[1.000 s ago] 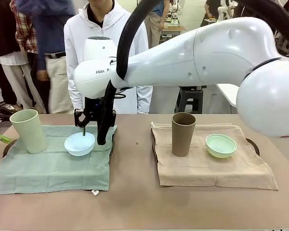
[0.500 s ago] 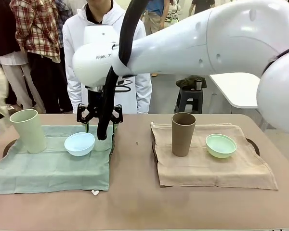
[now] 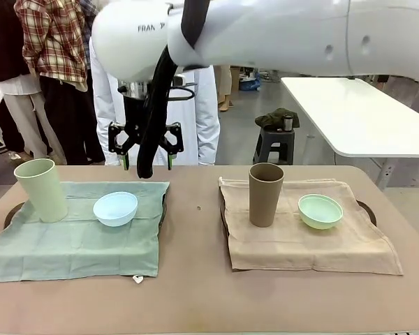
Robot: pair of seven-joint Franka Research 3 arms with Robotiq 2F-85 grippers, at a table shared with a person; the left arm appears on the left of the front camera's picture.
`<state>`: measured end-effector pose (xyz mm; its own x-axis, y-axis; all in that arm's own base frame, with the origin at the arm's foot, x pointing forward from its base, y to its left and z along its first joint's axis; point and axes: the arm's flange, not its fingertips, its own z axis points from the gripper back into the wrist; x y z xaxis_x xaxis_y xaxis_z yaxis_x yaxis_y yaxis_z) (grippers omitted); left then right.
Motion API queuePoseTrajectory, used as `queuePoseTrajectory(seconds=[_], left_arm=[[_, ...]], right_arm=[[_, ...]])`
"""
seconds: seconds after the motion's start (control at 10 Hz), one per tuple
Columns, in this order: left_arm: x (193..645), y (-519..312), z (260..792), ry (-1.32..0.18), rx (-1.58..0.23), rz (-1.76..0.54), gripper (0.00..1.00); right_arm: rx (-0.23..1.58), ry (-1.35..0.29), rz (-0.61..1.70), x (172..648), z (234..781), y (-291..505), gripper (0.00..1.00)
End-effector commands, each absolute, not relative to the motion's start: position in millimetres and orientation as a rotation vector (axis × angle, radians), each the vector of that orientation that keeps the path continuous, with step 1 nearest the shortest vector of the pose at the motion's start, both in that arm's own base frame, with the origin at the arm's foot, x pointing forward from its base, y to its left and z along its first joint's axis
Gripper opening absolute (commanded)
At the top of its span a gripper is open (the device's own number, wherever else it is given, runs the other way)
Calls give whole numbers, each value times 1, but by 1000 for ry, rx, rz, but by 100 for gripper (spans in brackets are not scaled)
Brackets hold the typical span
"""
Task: Set up a tray with a mat and arrange the tableware.
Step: Place the Picnic Bowl and Reusable plastic cup back onto the Handle tray in front of the human's position.
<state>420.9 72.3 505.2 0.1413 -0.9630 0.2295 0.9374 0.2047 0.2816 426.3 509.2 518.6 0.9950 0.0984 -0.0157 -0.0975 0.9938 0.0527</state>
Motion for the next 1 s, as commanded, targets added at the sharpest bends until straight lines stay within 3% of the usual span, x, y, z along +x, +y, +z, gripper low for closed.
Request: queuePoseTrajectory(seconds=[0.0,0.3,0.4,0.8,0.9], left_arm=[[423,38,510,-380,118,-1240,100],[440,10,534,-492,-74,-992,100],[428,21,525,-426,60,-1142,100],[432,17,528,-425,34,-1105,100],[430,19,525,-387,-77,-844,100]], right_arm=[[37,42,48,416,530,501,100],[16,84,-15,419,535,490,100],[-19,68,-32,421,532,487,100],[-3,55,5,421,537,490,100],[61,53,21,422,533,489,100]])
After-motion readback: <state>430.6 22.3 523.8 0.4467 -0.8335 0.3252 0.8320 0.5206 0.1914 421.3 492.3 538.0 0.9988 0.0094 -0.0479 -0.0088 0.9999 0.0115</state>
